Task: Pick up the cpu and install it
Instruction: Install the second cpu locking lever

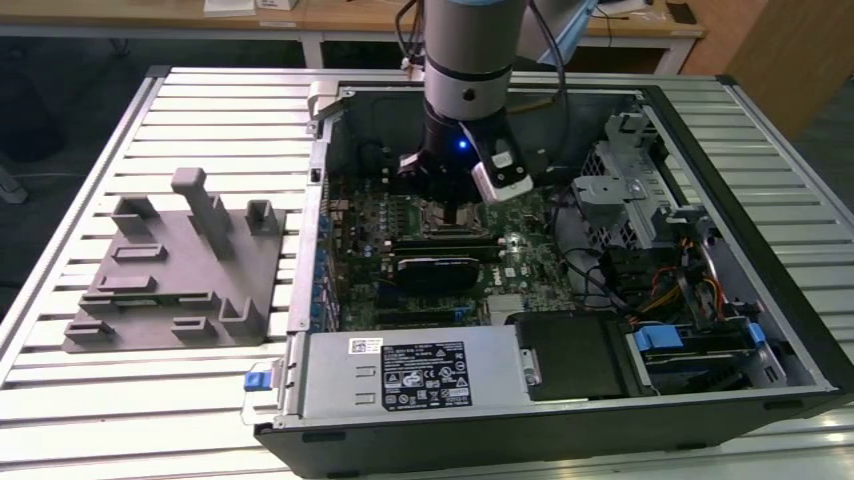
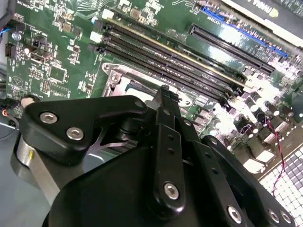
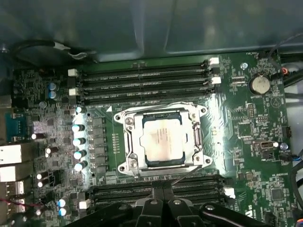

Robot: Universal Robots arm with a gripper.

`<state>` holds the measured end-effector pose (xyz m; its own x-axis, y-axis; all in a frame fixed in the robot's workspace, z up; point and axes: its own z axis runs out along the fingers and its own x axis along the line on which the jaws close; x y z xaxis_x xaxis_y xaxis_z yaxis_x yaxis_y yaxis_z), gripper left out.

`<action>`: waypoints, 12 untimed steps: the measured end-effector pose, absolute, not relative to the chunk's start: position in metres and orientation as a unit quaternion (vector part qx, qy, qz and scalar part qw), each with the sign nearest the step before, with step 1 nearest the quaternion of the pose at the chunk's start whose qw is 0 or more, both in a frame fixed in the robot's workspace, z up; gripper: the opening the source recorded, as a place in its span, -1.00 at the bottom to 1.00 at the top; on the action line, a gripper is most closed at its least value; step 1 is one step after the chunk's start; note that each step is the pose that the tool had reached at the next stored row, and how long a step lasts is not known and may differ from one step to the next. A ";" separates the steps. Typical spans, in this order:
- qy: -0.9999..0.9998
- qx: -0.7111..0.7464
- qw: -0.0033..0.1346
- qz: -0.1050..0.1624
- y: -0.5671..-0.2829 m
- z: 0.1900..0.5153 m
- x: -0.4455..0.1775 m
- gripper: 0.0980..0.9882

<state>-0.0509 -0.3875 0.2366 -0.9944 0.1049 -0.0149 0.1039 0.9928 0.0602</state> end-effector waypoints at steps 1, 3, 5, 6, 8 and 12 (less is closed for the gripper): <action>0.998 0.052 0.009 0.032 -0.389 0.236 -0.051 -0.98; 0.998 0.052 0.009 0.037 -0.390 0.234 -0.053 -0.98; 0.998 0.052 0.008 0.040 -0.391 0.233 -0.055 -0.98; 0.998 0.052 0.008 0.042 -0.392 0.232 -0.056 -0.98; 0.998 0.052 0.008 0.044 -0.393 0.231 -0.060 -0.98; 0.997 0.052 0.008 0.048 -0.397 0.227 -0.064 -0.98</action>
<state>-0.0636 -0.3969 0.2274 -0.9944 0.1051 -0.0111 0.1036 0.9900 0.0961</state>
